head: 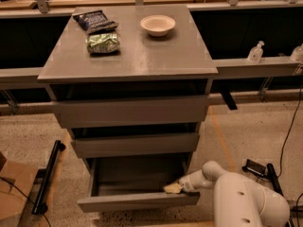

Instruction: Open bottom drawer

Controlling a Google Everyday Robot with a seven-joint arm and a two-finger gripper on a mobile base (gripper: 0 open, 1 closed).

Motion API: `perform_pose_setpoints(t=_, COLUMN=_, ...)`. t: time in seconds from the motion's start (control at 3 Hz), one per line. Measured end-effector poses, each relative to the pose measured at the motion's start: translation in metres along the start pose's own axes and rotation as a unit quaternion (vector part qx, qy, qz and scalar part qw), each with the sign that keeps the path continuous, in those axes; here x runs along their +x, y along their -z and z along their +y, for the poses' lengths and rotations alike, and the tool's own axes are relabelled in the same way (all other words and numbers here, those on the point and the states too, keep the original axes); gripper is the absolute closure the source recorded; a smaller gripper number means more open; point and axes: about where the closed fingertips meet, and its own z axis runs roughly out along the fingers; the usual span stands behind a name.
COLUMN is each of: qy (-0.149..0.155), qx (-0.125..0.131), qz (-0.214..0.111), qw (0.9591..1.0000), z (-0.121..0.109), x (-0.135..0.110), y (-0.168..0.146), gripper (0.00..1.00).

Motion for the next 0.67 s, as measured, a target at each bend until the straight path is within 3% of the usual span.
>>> perform_pose_setpoints(t=0.33, qy=-0.002, qx=-0.001, qz=0.001, qw=1.0, z=0.004, x=-0.001, y=0.003, gripper=0.98)
perform_pose_setpoints(t=0.67, qy=-0.023, qx=0.005, qz=0.037, qw=0.999, z=0.014, x=0.03, y=0.018, gripper=1.0)
